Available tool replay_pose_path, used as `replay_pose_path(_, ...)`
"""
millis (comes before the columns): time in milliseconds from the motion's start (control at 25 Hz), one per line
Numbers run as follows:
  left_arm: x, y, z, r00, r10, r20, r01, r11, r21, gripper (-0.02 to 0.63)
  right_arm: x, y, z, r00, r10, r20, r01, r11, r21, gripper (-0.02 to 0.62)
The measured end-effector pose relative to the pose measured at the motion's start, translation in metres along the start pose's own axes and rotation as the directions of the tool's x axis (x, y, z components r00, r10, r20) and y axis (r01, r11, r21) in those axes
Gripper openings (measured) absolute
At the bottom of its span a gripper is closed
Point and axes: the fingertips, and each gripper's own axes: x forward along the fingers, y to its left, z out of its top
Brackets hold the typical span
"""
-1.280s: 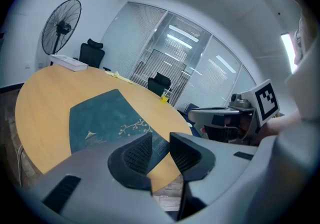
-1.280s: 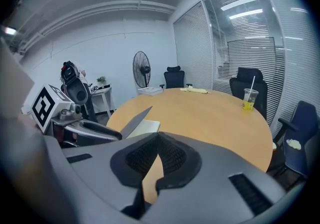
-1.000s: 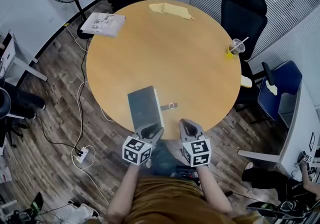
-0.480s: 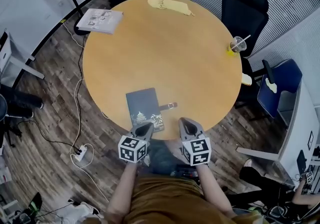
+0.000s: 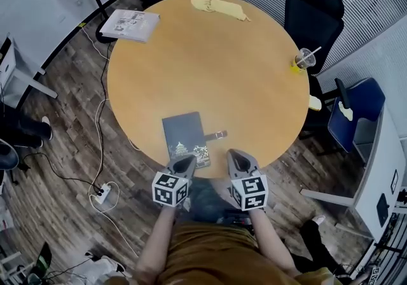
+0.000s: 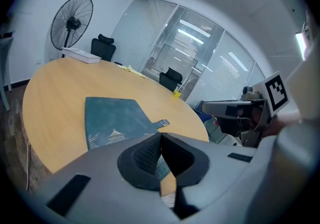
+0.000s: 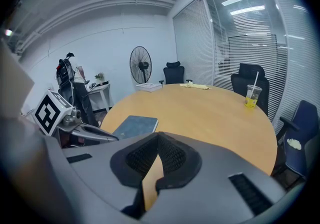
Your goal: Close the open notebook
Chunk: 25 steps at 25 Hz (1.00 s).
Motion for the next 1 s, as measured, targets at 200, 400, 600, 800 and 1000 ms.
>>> replay_pose_path(200, -0.007, -0.001, 0.013, 0.999, 0.015, 0.039, -0.015, 1.0, 0.01, 0.023, -0.004, 0.003, 0.006, 1.0, 0.004, 0.019, -0.004, 1.0, -0.007, 0.011)
replay_pose_path(400, -0.021, -0.002, 0.024, 0.996, 0.04, 0.083, -0.042, 0.999, 0.023, 0.023, -0.014, 0.008, 0.011, 0.999, 0.01, 0.041, -0.009, 1.0, -0.012, 0.011)
replay_pose_path(600, -0.039, -0.003, 0.039, 0.988, 0.067, 0.137, -0.076, 0.996, 0.055, 0.023, -0.022, 0.018, 0.017, 0.997, 0.015, 0.076, -0.014, 1.0, -0.016, 0.012)
replay_pose_path(800, -0.061, -0.002, 0.054, 0.976, 0.095, 0.196, -0.11, 0.992, 0.068, 0.023, -0.029, 0.032, 0.025, 0.993, 0.035, 0.108, -0.032, 0.999, -0.027, 0.011)
replay_pose_path(1000, -0.086, -0.005, 0.072, 0.96, 0.112, 0.256, -0.139, 0.986, 0.088, 0.025, -0.038, 0.049, 0.035, 0.989, 0.052, 0.138, -0.046, 0.998, -0.049, 0.012)
